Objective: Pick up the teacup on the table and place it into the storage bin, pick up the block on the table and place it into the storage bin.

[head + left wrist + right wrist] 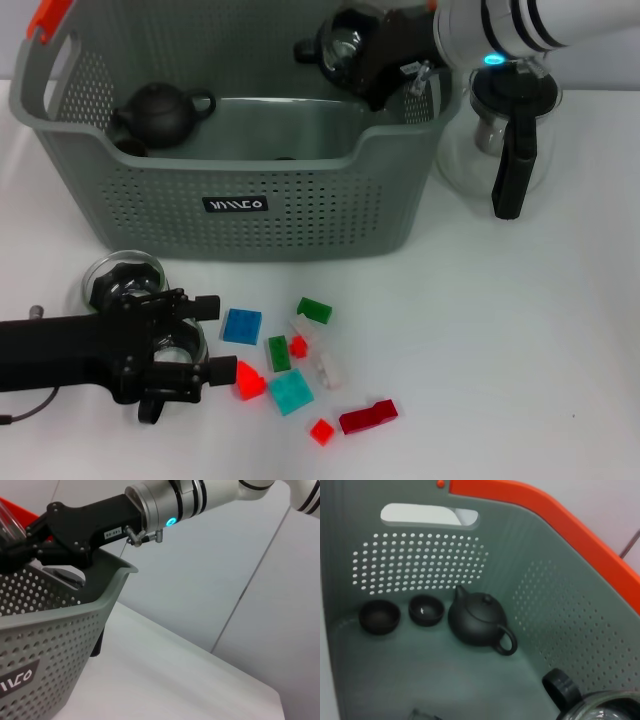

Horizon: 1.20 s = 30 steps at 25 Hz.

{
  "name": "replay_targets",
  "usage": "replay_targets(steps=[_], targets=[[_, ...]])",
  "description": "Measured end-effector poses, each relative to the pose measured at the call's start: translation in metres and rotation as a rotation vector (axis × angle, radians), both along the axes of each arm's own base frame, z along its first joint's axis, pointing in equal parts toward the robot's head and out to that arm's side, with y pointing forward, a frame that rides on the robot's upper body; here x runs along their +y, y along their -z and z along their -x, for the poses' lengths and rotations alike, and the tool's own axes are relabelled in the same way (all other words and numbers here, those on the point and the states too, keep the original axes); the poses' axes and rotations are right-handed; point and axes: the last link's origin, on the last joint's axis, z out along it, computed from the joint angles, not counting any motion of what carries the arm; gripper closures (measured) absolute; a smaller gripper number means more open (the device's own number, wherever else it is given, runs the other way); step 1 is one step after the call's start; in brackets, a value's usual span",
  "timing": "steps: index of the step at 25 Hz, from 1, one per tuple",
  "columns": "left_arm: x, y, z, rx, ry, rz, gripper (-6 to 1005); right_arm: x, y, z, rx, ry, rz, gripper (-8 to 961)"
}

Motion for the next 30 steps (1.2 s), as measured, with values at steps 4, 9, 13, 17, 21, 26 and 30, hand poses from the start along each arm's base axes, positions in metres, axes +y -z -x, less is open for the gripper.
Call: replay_targets(steps=[4, 9, 13, 17, 21, 26, 30], targets=[[0.0012, 0.0003, 0.0003, 0.004, -0.003, -0.004, 49, -0.0009, 0.0032, -0.0003, -0.018, -0.001, 0.011, 896], [0.0011, 0.001, 0.0002, 0.002, -0.004, -0.003, 49, -0.0022, 0.0054, 0.0014, -0.033, -0.006, 0.023, 895], [0.0009, 0.0013, 0.0003, 0.002, -0.004, -0.003, 49, -0.0028, 0.0058, 0.0022, -0.035, -0.001, 0.03, 895], [0.0009, 0.0014, 0.0004, 0.003, -0.005, -0.004, 49, -0.004, 0.0064, 0.002, -0.045, 0.001, 0.04, 896], [0.0009, 0.0014, 0.0005, 0.003, -0.006, -0.004, 49, -0.0039, 0.0065, 0.0017, -0.054, 0.003, 0.04, 889], [0.0011, 0.0014, 0.0003, 0.002, -0.007, -0.003, 49, -0.0033, 0.0054, 0.0035, -0.046, 0.013, 0.033, 872], [0.0013, 0.0013, 0.0002, 0.001, -0.009, -0.002, 49, -0.0033, 0.0044, 0.0052, -0.043, 0.018, 0.03, 859]])
